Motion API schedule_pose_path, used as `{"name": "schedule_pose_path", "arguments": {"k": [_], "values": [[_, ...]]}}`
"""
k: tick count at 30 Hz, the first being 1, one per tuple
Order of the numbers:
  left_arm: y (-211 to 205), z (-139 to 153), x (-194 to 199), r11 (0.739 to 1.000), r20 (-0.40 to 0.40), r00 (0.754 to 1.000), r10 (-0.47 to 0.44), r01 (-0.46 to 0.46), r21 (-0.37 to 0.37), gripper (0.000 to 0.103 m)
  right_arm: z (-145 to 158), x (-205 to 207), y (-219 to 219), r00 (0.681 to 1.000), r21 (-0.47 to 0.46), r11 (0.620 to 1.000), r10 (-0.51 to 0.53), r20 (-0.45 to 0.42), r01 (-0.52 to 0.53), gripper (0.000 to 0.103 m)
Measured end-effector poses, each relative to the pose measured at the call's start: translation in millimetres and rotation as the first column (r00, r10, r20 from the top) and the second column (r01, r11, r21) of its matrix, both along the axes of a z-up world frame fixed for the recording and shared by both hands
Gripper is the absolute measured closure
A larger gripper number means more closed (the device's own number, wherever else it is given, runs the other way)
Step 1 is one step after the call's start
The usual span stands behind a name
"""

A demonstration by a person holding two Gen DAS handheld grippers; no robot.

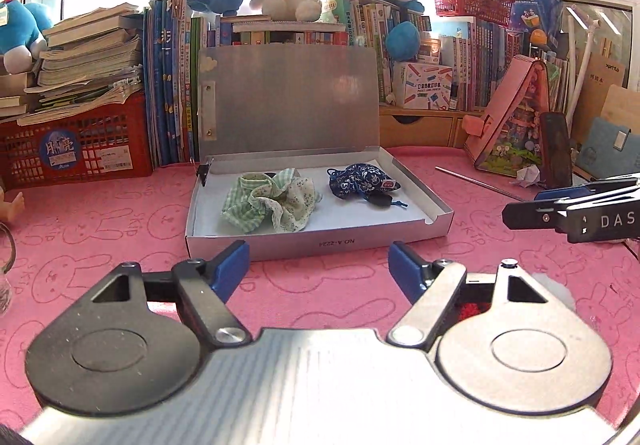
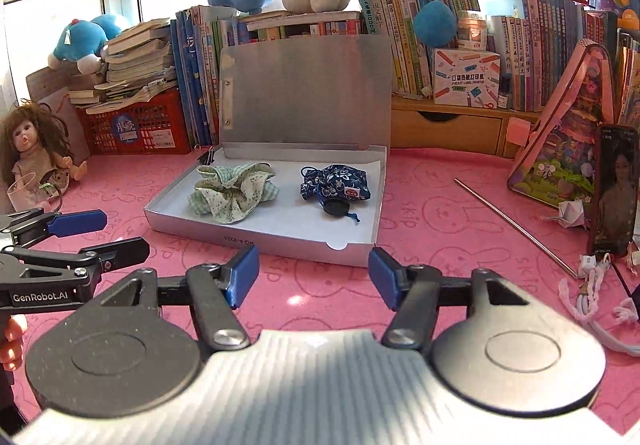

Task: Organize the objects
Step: 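Open both grippers to drop the scrunchie and lid in the box, then grasp the red-yellow knitted strip with the left gripper while the right gripper grasps a black lid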

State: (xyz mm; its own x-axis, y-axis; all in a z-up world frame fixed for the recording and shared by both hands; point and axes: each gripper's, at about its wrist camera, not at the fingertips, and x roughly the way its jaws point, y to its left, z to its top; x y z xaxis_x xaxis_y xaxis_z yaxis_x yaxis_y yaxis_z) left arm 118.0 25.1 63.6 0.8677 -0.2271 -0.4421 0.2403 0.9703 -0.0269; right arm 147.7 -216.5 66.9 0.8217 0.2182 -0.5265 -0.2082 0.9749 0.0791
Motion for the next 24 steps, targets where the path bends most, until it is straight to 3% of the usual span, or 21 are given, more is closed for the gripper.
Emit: {"name": "schedule_pose_path", "arguments": {"k": [20,24], "values": [[18.0,-57.7,-13.7,0.996,-0.105,0.99,0.091,-0.093,-0.011,0.02,-57.3,-84.5,-20.9,0.996,-0.071,0.993,-0.09,0.03,0.092,0.027],[17.4,-63.4,-10.1,0.993,-0.109,0.987,0.116,-0.119,-0.021,0.014,-67.0,-101.9,-14.4,0.992,-0.121,0.986,-0.11,0.068,0.117,0.027]]}}
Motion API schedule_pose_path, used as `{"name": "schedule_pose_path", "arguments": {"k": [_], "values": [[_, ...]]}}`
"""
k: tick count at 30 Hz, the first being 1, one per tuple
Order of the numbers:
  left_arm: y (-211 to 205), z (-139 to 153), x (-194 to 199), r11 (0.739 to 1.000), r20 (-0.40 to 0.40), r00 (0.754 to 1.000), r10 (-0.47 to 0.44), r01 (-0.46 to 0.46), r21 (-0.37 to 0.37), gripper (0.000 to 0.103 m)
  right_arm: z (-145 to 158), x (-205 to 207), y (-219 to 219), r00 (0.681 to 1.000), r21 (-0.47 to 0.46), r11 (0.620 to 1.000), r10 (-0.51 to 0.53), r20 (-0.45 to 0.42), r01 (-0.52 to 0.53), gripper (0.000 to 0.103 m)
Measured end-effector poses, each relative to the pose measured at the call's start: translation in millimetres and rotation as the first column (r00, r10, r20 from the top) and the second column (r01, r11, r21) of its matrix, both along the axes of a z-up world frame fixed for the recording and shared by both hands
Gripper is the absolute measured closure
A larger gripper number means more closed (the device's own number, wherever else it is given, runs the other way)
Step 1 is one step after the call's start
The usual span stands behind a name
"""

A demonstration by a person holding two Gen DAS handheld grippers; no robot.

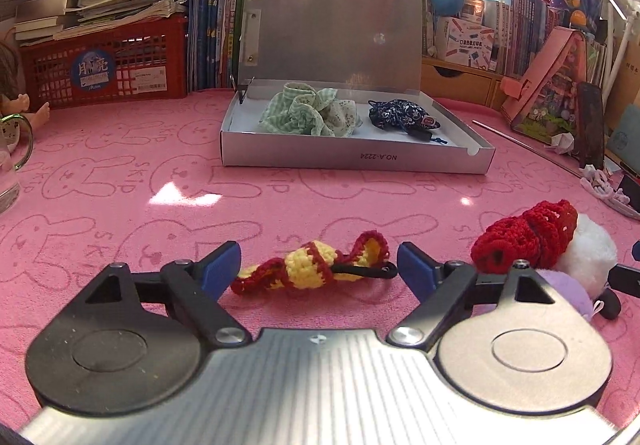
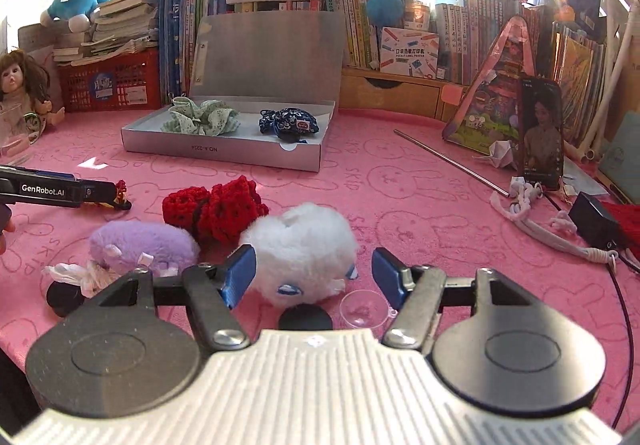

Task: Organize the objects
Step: 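Grasp the red-yellow knitted strip with the left gripper while the right gripper grasps a black lid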

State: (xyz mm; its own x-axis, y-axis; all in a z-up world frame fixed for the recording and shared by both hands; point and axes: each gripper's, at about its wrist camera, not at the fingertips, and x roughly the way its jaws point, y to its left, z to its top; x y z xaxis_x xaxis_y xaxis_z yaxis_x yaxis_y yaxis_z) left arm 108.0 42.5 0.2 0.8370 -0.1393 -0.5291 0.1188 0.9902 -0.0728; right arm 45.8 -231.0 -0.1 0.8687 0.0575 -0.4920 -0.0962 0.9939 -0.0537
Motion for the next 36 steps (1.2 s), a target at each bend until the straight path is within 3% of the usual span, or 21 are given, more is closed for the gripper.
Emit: {"name": "schedule_pose_path", "arguments": {"k": [8,12,15,24,30,31,33,35,36], "values": [[-5.5,-8.6,7.4,1.0,-0.028,1.0,0.003,-0.003,0.02,0.013,-16.2,-19.4,2.7,0.999,0.019,0.999,-0.044,-0.014,0.044,0.027],[-5.6,-9.6,7.4,1.0,-0.031,0.999,0.009,-0.008,0.023,0.013,-20.4,-24.1,3.0,0.998,0.034,0.998,-0.059,-0.013,0.06,0.035],[-5.9,-10.3,8.1,1.0,-0.039,0.999,0.015,-0.014,0.027,0.013,-21.6,-27.7,2.4,0.998,0.055,0.996,-0.066,-0.01,0.067,0.048],[-9.7,-11.4,9.3,0.999,-0.046,0.999,0.017,-0.014,0.052,0.013,-29.0,-17.0,5.3,0.998,0.05,0.997,-0.058,-0.038,0.06,0.051],[-11.3,-12.1,10.0,0.998,-0.049,0.999,0.018,-0.014,0.068,0.012,-31.6,-12.6,7.5,0.998,0.049,0.997,-0.062,-0.028,0.064,0.06],[-11.6,-11.9,9.8,0.998,-0.048,0.999,0.019,-0.016,0.068,0.014,-31.6,-13.0,8.3,0.998,0.049,0.997,-0.06,-0.028,0.061,0.065],[-11.6,-10.4,7.4,0.998,-0.037,0.999,0.018,-0.016,0.062,0.026,-30.7,-14.6,10.0,0.998,0.045,0.997,-0.056,-0.027,0.058,0.067],[-13.2,-8.0,4.8,0.997,-0.03,1.0,0.009,-0.007,0.072,0.045,-29.6,-15.7,10.5,0.998,0.05,0.998,-0.048,-0.029,0.049,0.067],[-13.6,-6.8,4.2,0.998,-0.032,0.999,0.0,0.003,0.07,0.048,-28.9,-16.3,10.4,0.998,0.053,0.997,-0.047,-0.03,0.049,0.067]]}}
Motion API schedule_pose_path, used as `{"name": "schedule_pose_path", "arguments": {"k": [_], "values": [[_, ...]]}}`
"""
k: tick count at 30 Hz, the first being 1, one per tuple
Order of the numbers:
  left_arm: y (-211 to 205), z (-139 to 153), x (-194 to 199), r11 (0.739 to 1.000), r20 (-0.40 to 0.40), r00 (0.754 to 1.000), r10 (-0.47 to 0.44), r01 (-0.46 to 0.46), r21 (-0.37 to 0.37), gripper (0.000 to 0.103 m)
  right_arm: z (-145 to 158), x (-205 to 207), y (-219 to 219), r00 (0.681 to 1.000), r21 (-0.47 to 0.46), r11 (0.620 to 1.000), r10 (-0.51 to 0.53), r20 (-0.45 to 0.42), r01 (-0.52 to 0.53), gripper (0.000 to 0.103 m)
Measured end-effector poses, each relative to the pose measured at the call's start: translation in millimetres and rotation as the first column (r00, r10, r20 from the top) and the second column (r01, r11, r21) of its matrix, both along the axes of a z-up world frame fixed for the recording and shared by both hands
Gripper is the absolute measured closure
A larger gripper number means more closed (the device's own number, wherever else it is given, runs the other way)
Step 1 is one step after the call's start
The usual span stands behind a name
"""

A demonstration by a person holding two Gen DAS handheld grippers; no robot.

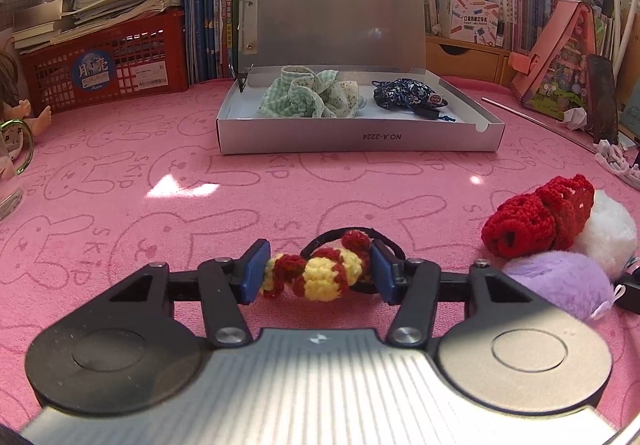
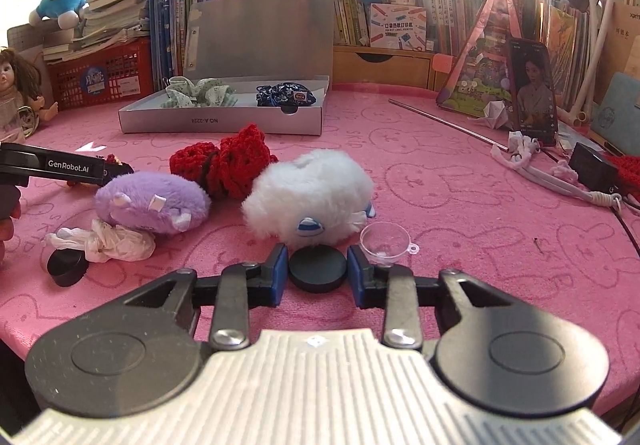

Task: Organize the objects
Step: 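Grasp the red-yellow knitted strip with the left gripper while the right gripper grasps a black lid, then carry the knitted strip and black lid over the silver box with both grippers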

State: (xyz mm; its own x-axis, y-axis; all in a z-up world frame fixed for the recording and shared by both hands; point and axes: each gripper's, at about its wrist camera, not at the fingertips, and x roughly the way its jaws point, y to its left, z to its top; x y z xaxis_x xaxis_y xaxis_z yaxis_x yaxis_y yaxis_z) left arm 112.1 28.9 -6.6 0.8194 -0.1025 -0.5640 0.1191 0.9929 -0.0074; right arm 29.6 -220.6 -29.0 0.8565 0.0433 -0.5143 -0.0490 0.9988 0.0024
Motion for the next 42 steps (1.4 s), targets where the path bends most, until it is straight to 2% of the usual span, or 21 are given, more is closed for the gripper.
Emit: {"name": "schedule_pose_path", "arguments": {"k": [2,8,16,21,26,32,42], "values": [[-1.8,2.6,-1.4,1.0,-0.001,1.0,-0.016,0.016,-0.006,0.053,3.0,-1.8,-0.3,1.0,0.006,1.0,0.001,0.003,-0.001,0.067],[-6.5,20.4,-5.7,0.999,0.05,0.998,-0.031,0.032,-0.012,0.054,23.4,-6.1,0.2,0.999,0.015,1.0,0.018,0.046,-0.018,0.067],[-1.0,55.4,10.9,1.0,0.111,0.994,-0.016,0.019,-0.025,0.054,52.9,20.8,1.3,0.997,0.065,0.997,0.04,0.061,-0.044,0.067],[3.8,70.1,34.3,1.0,0.113,0.994,-0.001,0.004,-0.031,0.054,69.9,49.8,4.0,0.996,0.074,0.996,0.054,0.068,-0.059,0.067],[8.0,77.6,59.4,0.998,0.103,0.995,0.011,-0.005,-0.06,0.054,81.6,91.3,0.7,0.998,0.14,0.988,0.057,0.036,-0.062,0.067],[3.5,78.8,87.5,0.999,0.091,0.996,0.01,-0.006,-0.044,0.054,83.9,137.0,-3.6,0.999,0.191,0.98,0.052,-0.012,-0.049,0.067],[-8.7,67.6,138.1,0.999,0.058,0.998,0.021,-0.019,-0.033,0.054,78.3,203.1,8.8,0.996,0.193,0.98,0.054,-0.069,-0.04,0.067]]}}
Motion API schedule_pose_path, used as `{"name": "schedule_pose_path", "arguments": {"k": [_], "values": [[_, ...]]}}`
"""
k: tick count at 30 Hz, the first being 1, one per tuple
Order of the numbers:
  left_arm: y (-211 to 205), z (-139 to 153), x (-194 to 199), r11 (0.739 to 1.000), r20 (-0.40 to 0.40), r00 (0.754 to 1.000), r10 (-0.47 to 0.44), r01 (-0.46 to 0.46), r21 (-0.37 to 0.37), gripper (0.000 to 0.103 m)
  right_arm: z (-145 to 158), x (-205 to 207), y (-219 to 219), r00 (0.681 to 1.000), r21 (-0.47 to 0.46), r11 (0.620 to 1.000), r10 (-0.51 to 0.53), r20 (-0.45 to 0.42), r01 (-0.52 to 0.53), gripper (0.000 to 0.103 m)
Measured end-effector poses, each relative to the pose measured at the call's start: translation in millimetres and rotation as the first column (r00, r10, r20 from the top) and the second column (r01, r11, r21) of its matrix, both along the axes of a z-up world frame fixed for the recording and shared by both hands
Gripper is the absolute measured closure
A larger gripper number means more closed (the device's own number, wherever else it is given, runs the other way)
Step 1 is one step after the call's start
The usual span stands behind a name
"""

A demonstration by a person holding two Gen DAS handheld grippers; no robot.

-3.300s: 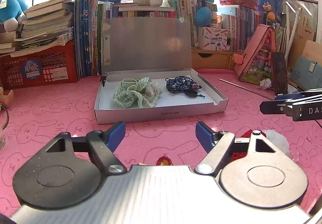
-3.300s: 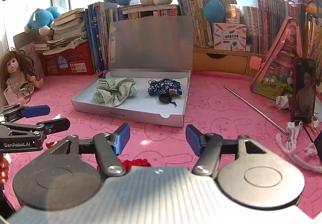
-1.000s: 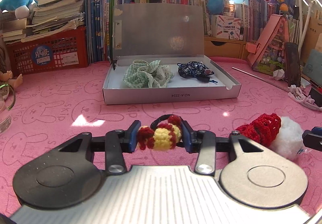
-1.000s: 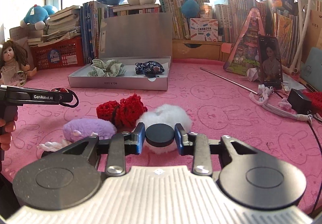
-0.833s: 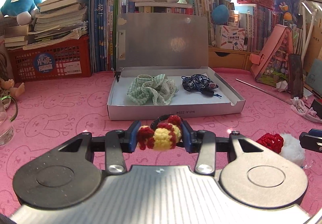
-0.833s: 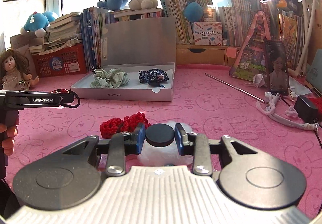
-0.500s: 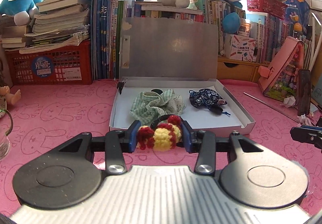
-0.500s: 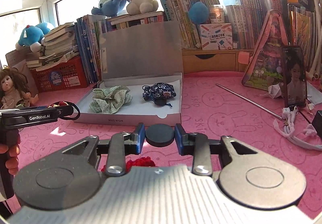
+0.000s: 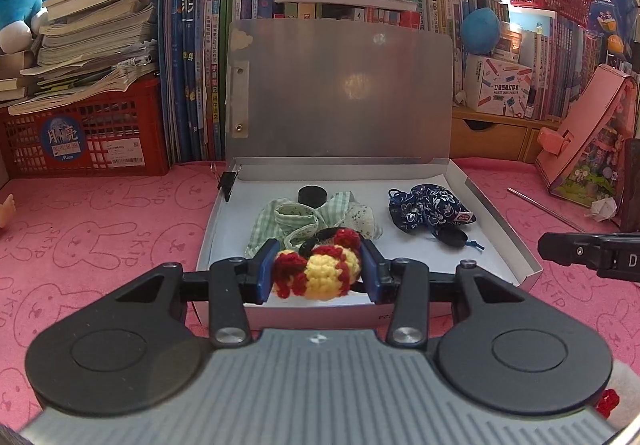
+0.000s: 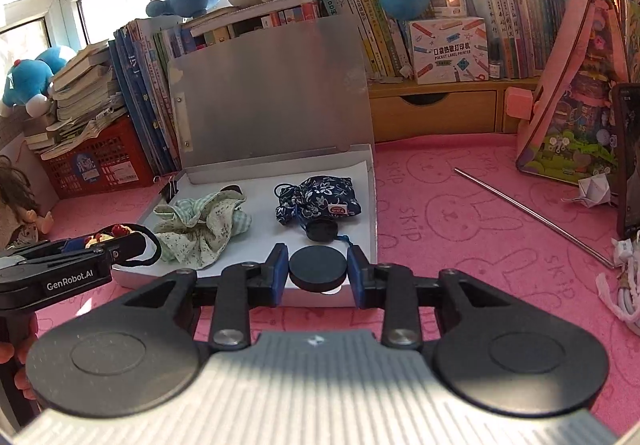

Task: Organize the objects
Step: 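Carry the knitted strip and black lid over the silver box with both grippers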

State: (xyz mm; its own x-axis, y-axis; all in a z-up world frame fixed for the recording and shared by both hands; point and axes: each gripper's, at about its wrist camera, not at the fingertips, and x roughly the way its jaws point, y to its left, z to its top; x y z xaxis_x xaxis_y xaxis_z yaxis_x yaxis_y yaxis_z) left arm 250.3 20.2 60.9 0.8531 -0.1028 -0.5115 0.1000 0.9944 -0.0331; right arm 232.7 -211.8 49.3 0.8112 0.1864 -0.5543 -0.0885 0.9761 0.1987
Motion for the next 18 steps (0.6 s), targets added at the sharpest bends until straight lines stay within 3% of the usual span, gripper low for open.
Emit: {"name": "schedule_pose_path", "arguments": {"k": [12,18], "values": [[-1.4,-29.4,53.4,1.0,-0.087,0.996,0.017,-0.019,-0.019,0.054,-29.3,68.9,10.0,0.989,0.026,1.0,-0.005,-0.151,0.009,0.067],[-1.5,-40.4,69.2,1.0,-0.114,0.993,0.02,-0.02,-0.002,0.054,-42.9,87.3,14.2,0.983,0.014,1.0,-0.011,-0.184,0.014,0.067]]}}
